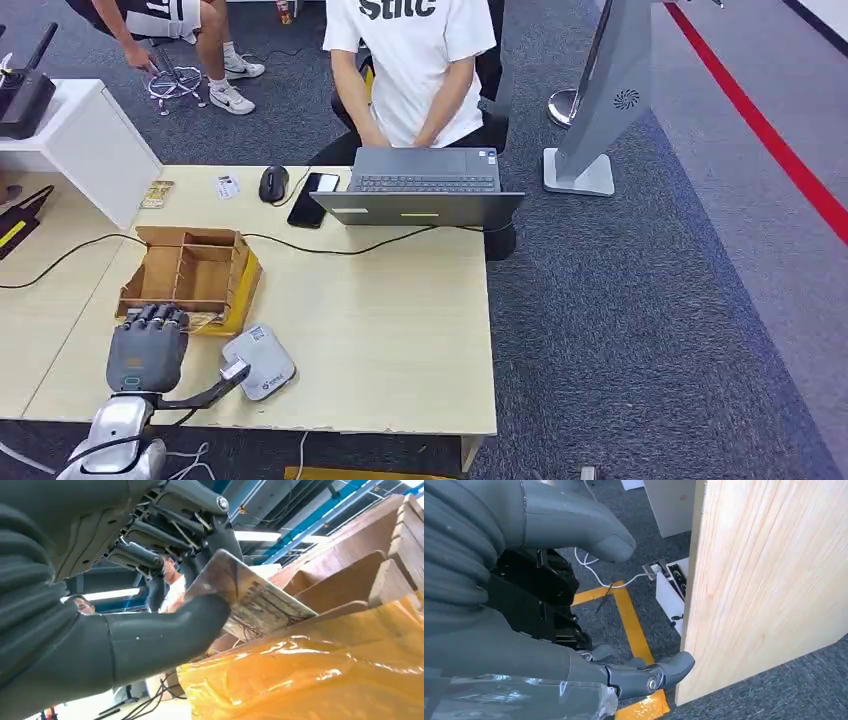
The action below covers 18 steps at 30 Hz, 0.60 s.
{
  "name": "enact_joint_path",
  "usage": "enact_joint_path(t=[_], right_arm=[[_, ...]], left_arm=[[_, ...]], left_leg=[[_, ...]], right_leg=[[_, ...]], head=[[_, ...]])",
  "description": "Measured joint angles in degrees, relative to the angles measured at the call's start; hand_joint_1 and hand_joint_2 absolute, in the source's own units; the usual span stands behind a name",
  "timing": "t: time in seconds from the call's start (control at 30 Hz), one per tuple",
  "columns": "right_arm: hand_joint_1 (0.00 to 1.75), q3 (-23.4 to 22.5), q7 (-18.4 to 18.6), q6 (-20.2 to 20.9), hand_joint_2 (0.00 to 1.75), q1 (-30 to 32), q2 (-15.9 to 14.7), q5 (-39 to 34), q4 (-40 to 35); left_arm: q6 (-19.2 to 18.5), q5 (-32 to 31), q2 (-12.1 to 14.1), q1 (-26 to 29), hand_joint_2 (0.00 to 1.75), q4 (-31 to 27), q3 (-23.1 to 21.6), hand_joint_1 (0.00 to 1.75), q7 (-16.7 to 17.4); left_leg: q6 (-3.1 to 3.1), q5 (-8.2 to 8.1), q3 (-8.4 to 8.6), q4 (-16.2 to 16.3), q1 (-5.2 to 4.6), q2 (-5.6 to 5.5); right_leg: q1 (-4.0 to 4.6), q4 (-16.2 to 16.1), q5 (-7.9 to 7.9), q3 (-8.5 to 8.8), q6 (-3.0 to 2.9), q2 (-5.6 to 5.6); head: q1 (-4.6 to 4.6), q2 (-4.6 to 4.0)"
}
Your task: Pass the card to the sensor for recognition and then transmit it.
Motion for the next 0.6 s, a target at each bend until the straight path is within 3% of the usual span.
enact_joint_path(t=[0.1,0.37,0.6], right_arm=[[0.0,0.0,0.0,0.04,1.75,0.0,0.0,0.13,0.0],[0.0,-0.11,0.61,0.11,1.75,-0.26,0.0,0.46,0.0],[0.0,-0.15,0.94,0.09,1.75,-0.74,0.0,0.59,0.0]], left_arm=[[0.0,0.0,0.2,-0.21,1.75,0.18,0.02,1.75,0.31],[-0.02,0.0,2.32,-1.77,1.75,1.16,-0.42,1.75,5.88],[-0.33,0.0,4.07,-4.09,1.75,1.16,-0.57,1.75,5.82]], left_leg=[[0.0,0.0,0.01,0.0,0.0,0.01],[-0.07,0.05,0.0,0.0,0.07,0.02],[-0.1,0.07,-0.01,0.0,0.1,0.01]], right_leg=[[0.0,0.0,0.0,0.0,0.0,0.01],[0.06,0.0,0.02,-0.05,-0.03,0.02],[0.09,0.0,0.05,-0.04,-0.07,0.01]], head=[[0.0,0.0],[0.0,0.0],[-0.02,0.0]])
